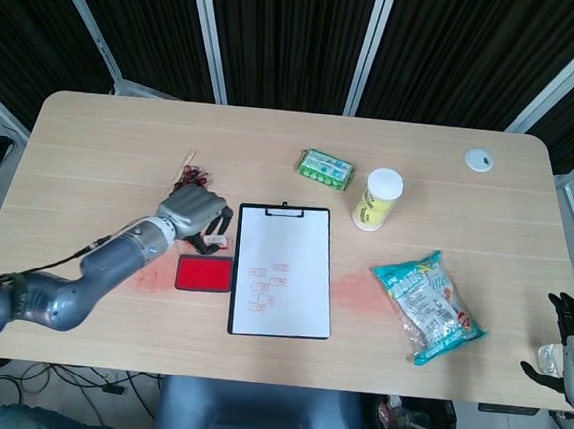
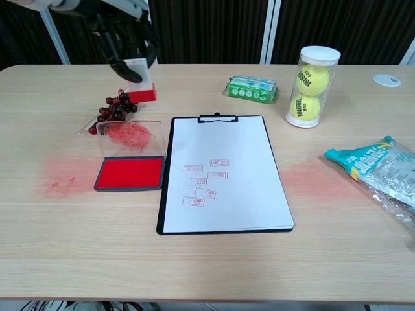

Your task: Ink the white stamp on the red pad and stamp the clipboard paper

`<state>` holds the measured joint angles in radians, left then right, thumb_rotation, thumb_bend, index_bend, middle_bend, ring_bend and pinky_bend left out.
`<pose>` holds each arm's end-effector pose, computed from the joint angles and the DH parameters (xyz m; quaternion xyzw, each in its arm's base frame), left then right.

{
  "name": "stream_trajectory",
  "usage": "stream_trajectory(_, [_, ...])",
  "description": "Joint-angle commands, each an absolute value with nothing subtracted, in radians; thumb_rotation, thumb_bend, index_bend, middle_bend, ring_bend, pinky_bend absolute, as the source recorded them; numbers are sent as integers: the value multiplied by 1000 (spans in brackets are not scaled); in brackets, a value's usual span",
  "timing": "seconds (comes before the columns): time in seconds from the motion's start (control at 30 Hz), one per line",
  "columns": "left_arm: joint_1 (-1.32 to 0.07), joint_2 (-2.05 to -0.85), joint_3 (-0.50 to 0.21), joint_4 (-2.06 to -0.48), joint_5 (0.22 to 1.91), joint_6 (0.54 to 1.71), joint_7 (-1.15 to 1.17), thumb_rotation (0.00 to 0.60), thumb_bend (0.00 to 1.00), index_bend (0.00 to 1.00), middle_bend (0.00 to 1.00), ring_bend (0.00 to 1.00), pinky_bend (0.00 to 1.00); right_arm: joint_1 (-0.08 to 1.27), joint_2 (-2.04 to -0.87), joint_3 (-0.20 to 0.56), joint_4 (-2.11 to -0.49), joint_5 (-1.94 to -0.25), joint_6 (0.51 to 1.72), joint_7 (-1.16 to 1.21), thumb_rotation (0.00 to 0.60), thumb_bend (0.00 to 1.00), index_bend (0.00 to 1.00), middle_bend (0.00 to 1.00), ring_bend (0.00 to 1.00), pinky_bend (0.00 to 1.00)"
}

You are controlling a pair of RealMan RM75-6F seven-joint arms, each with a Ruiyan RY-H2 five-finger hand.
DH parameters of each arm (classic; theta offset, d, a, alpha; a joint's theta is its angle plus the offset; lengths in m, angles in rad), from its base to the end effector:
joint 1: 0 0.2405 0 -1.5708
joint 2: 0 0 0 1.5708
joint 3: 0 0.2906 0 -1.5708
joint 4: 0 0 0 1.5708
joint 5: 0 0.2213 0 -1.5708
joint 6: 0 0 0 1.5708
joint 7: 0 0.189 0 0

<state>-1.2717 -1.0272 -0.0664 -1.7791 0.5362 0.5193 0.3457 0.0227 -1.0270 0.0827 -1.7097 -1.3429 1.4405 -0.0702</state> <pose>-0.0618 0.4514 0.0569 -0.8153 -0.4086 -0.2317 0.3386 -0.3715 -0.2110 0.1952 0.5484 -0.4248 0.3225 0.6440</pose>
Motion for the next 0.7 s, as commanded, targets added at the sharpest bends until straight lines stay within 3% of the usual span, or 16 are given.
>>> stream_trajectory(0.03, [-1148, -943, -89, -1800, 690, 436, 232, 600, 428, 622, 617, 354, 395, 22, -1028, 84, -1709, -1341, 1443, -73, 600, 92, 129, 103, 156, 164])
stream_trajectory(0.3, [-959, -905, -112, -1735, 946, 386, 77, 600, 429, 624, 617, 354, 395, 19, -1031, 83, -1708, -1343, 1451, -87, 600, 92, 129, 103, 156, 164])
stream_trajectory(0.7, [-816, -1011, -83, -1526, 1186, 356, -92, 600, 428, 630, 616, 354, 395, 15, -1032, 81, -1710, -1348, 1459, -96, 600, 92, 129, 102, 156, 164])
